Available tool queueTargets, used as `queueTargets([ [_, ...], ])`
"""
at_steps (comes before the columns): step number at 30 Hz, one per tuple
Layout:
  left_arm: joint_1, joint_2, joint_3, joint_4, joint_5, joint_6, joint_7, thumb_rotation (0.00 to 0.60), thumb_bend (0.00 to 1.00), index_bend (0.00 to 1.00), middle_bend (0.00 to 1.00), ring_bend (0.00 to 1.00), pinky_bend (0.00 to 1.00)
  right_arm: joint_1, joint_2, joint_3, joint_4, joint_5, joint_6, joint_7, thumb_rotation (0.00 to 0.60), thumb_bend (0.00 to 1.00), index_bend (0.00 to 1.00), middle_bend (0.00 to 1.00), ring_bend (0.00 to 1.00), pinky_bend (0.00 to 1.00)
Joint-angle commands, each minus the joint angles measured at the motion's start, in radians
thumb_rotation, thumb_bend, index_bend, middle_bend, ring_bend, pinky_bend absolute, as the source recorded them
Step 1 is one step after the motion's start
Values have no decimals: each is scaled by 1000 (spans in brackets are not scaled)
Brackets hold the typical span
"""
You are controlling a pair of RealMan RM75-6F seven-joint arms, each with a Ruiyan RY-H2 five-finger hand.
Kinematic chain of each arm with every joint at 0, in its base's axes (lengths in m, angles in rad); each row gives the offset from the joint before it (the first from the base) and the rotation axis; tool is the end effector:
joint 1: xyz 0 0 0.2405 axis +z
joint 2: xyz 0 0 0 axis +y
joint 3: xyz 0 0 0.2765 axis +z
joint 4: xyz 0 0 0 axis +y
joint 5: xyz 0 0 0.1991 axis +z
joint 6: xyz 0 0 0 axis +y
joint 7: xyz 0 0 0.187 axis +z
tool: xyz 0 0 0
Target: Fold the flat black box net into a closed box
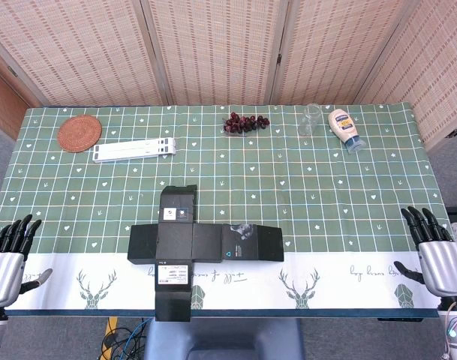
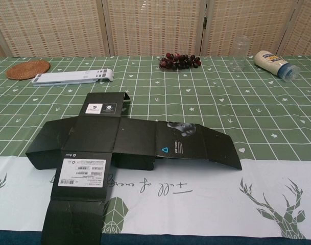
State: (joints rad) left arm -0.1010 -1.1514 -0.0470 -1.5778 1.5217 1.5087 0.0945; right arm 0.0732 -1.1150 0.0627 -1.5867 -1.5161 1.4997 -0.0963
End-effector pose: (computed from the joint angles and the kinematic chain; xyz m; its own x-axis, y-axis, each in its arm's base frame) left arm -0.3202 0.2296 0.1719 0.4821 -0.0292 0.8756 0.8746 -0.0413 -0.4830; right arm -0.3271 -0.2237 0.1852 0.5070 0.0237 0.8616 -0.8617 -0.0105 0.5074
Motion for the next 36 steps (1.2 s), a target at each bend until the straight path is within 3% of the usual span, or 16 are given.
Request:
queueTargets([
  [1,0,0,1,-1,0,-1,2,600,143,0,0,0,80,0,1,-1,-1,-2,0,2,600,103,0,59,77,231],
  [17,1,9,4,-22,2,1,15,600,142,0,0,0,80,13,11,-7,-4,-37,-6,22,600,104,0,61,102,253],
  [19,1,9,4,-24,4,2,15,600,143,0,0,0,80,22,14,-6,-10,-49,-10,18,600,103,0,71,192,360],
  [22,1,10,4,-25,5,3,16,600,142,0,0,0,80,41,20,-5,-27,-73,-21,14,600,103,0,90,375,605],
  [25,2,9,4,-25,9,7,15,600,143,0,0,0,80,62,23,-5,-47,-96,-39,-8,600,103,0,96,504,751],
  [33,2,8,6,-25,16,10,12,600,142,0,0,0,80,124,12,-2,-105,-145,-101,-76,600,103,0,97,705,949],
  [36,4,7,8,-27,28,20,9,600,143,0,0,0,80,201,-14,11,-177,-155,-210,-161,600,103,0,112,732,975],
])
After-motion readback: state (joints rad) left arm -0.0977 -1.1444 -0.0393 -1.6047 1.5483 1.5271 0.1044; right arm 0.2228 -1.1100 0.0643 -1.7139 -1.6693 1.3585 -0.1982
